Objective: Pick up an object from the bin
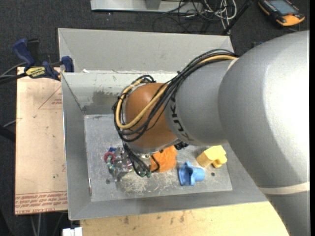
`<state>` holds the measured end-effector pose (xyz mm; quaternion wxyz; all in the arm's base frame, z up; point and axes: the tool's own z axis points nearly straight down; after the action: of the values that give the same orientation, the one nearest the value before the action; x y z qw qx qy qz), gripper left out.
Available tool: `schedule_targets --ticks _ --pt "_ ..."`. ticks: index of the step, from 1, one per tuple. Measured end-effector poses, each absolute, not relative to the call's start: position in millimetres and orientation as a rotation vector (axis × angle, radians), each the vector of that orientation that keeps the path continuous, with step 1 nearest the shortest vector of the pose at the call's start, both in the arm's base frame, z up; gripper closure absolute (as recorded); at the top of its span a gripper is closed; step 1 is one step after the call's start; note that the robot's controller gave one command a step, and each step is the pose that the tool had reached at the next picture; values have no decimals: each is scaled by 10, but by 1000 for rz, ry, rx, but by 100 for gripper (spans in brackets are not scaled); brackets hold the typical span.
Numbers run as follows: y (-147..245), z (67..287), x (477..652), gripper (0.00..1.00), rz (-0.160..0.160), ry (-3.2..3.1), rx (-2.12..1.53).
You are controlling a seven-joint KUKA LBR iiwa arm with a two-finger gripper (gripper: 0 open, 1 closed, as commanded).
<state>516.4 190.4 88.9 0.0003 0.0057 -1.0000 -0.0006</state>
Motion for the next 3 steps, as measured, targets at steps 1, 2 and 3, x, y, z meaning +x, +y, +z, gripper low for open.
schedule_targets --ticks 1,2,3 --pt "1904 888 5165 100 -2 -3141 18" --pt "1820 1123 5353 100 -1 -3131 148" --pt "1413 1725 5922 100 -4 -3114 417"
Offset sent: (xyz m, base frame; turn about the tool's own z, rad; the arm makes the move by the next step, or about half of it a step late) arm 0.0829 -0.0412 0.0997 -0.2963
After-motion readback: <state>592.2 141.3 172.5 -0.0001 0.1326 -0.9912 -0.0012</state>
